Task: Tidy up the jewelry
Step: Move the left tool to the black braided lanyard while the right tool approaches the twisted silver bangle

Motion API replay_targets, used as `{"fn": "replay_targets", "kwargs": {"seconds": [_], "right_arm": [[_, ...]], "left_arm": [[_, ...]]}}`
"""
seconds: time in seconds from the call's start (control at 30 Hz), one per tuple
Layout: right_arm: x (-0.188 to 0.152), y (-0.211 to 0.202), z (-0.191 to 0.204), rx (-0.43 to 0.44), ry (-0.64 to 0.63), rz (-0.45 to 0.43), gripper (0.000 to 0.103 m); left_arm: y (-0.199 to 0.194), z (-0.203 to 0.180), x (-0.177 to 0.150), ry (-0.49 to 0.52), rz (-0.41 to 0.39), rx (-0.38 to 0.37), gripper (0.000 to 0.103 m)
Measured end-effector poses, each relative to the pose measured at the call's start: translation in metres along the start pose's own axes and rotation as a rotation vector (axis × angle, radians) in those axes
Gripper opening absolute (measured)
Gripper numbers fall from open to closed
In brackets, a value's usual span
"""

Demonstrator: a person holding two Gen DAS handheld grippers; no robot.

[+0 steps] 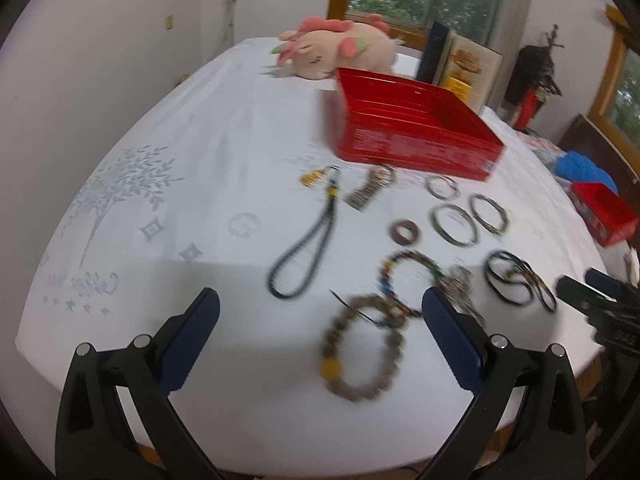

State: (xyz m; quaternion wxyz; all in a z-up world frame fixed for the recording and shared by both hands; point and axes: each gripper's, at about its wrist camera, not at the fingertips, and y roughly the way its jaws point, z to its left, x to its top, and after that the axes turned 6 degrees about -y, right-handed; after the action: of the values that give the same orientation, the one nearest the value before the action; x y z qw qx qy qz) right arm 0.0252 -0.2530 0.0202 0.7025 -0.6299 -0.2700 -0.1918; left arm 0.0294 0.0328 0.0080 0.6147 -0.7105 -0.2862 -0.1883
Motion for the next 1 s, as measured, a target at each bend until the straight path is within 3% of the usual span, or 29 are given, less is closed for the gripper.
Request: {"fn": "replay_targets", "kwargs": {"seconds": [0.13,0.27,0.47,0.8,1.0], "right_arm": [[0.009,0.012,-0.013,0.084,0.037,0.019,0.099],[0.017,0.023,-0.020,0.090,0.035,0.030,0.099],[0.029,0.036,-0.026,0.090,0.030,0.053,0.099],[0.042,0.059,-0.027,0.076,0.023,0.096,0.099],[0.050,0.064,-0.026,0.062,0.011,0.100,0.099]], "left_arm": [[0.021,0.010,0.021,0.002,0.023,0.046,0.100],[0.045,0.006,0.038,0.085,0.053,0.066,0.100],[0.087,-0.004,0.057,0.222,0.145,0.008,0.100],[0.126,0.000,0.096,0.221,0.184,-0.035,0.100],[0.136,-0.009,0.089,0.245,0.227,-0.071,0.100]]}}
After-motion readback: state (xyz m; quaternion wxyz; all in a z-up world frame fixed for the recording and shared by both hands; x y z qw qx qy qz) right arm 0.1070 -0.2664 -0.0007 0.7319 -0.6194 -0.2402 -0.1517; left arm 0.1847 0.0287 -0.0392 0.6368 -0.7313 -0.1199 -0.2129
